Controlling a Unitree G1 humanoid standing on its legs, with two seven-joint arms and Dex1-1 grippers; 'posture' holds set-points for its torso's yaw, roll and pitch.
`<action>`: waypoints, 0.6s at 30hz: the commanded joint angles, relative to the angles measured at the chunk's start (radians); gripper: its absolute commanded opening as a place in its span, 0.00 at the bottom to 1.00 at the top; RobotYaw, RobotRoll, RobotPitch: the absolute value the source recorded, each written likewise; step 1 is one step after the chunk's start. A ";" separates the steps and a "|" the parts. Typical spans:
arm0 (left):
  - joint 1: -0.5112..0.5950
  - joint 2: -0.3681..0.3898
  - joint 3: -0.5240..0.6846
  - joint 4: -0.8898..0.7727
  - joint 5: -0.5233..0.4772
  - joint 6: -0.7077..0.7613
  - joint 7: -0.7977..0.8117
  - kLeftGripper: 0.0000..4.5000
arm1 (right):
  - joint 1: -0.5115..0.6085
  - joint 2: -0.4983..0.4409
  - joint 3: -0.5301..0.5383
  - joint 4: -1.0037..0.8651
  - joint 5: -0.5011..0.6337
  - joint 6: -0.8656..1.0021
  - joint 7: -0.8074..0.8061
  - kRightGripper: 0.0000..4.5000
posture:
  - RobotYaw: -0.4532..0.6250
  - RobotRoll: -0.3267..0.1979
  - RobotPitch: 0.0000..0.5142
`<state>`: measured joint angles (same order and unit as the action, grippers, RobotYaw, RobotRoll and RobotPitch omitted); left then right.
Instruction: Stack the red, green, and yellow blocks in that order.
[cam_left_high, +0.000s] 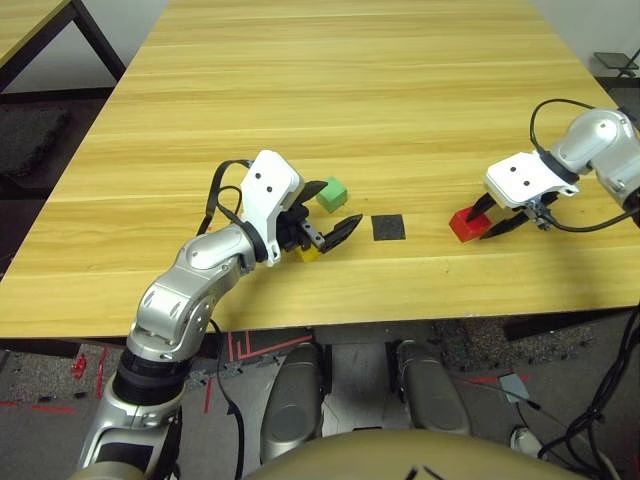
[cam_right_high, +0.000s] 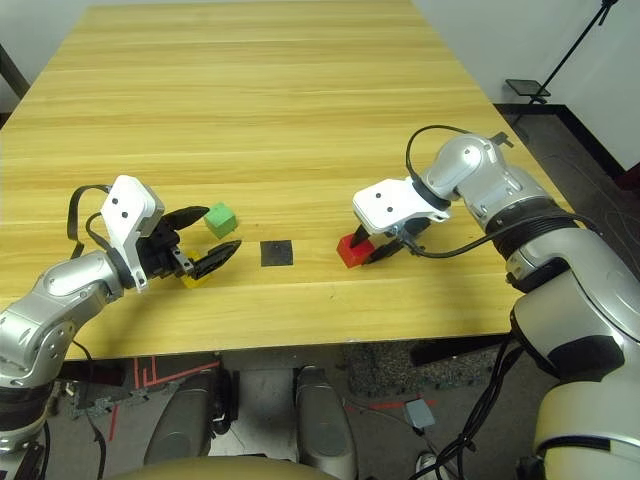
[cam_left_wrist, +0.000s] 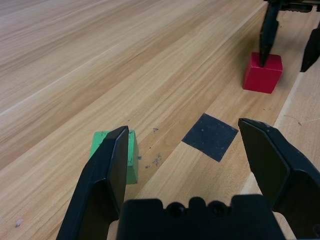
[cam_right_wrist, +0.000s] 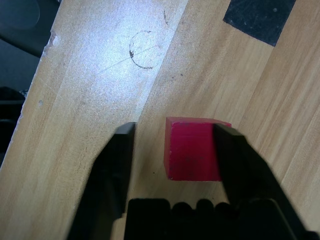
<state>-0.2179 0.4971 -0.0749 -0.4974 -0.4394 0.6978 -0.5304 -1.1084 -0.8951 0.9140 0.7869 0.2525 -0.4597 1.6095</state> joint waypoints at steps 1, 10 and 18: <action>-0.003 -0.007 -0.011 -0.002 0.006 0.006 0.005 1.00 | -0.007 0.004 -0.014 0.024 -0.036 -0.004 0.005 0.99 | 0.76 0.17 0.24; 0.014 -0.015 -0.008 -0.017 0.004 0.016 0.018 1.00 | -0.016 0.050 -0.062 0.109 -0.109 -0.048 0.005 0.99 | 0.77 0.17 0.27; 0.024 -0.020 -0.001 -0.034 -0.002 0.028 0.037 1.00 | -0.003 0.133 -0.157 0.171 -0.221 -0.073 0.005 0.99 | 0.79 0.18 0.29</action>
<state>-0.2099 0.4786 -0.0757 -0.5113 -0.4407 0.7132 -0.4990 -1.1177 -0.7722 0.7931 0.9418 0.0681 -0.5177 1.6092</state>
